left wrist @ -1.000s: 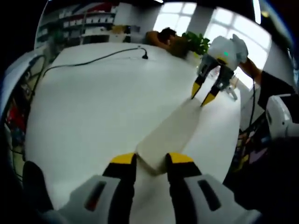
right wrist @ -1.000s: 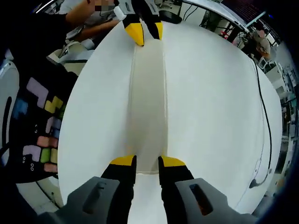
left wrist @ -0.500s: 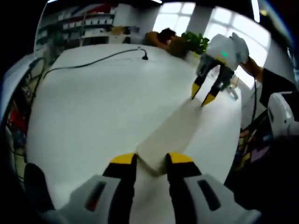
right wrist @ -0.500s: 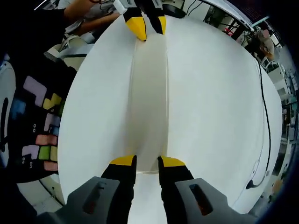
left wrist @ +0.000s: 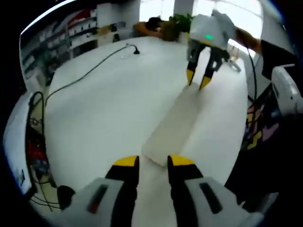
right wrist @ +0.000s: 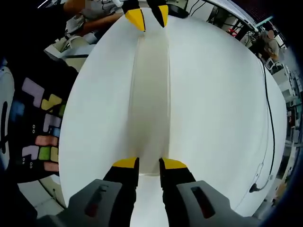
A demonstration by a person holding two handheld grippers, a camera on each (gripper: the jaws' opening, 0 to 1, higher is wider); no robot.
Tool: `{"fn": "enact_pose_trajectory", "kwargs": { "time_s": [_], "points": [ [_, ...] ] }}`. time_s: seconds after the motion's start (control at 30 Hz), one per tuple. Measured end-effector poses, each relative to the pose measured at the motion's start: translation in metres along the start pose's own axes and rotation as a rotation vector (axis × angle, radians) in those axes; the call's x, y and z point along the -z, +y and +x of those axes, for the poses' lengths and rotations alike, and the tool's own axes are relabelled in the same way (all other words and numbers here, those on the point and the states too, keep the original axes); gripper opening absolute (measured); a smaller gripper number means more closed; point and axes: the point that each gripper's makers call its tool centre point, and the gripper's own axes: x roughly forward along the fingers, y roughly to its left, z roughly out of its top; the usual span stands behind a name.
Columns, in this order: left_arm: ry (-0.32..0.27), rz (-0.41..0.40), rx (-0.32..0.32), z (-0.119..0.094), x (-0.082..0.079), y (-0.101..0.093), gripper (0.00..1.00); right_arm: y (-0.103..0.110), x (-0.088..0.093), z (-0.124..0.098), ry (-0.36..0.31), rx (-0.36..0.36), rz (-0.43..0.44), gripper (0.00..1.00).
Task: Arrange the utensils inside the cutlery case until each visible utensil rests in its matching compartment.
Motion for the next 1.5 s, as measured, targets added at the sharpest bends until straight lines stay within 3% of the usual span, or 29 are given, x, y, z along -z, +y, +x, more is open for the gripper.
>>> {"fn": "enact_pose_trajectory", "kwargs": {
  "time_s": [0.07,0.23,0.33,0.43,0.63,0.83,0.93,1.5],
  "points": [
    [0.049,0.037,0.029,-0.001,0.001,-0.005,0.21,0.0,0.0,0.0,0.0,-0.001,-0.002,0.17],
    [0.056,0.065,0.043,0.002,-0.017,-0.007,0.23,0.0,0.001,0.001,0.001,-0.002,-0.008,0.17],
    [0.113,0.079,0.053,0.005,-0.019,-0.009,0.22,0.0,0.001,0.001,-0.012,-0.001,-0.005,0.17],
    [0.135,0.101,0.088,0.01,-0.024,-0.016,0.23,0.0,0.001,0.001,-0.016,-0.001,0.002,0.16],
    [0.284,0.204,0.097,0.018,-0.005,-0.018,0.23,0.001,0.0,0.002,-0.007,-0.001,-0.009,0.16],
    [0.298,0.212,0.128,0.023,-0.007,-0.02,0.23,0.001,0.0,0.002,-0.012,0.0,-0.009,0.16],
    [0.349,0.24,0.125,0.025,-0.002,-0.019,0.23,0.001,0.0,0.002,-0.02,-0.001,-0.009,0.16],
    [0.413,0.288,0.123,0.029,-0.001,-0.018,0.23,0.0,0.0,0.002,-0.06,0.005,-0.002,0.14]
  ]
}}
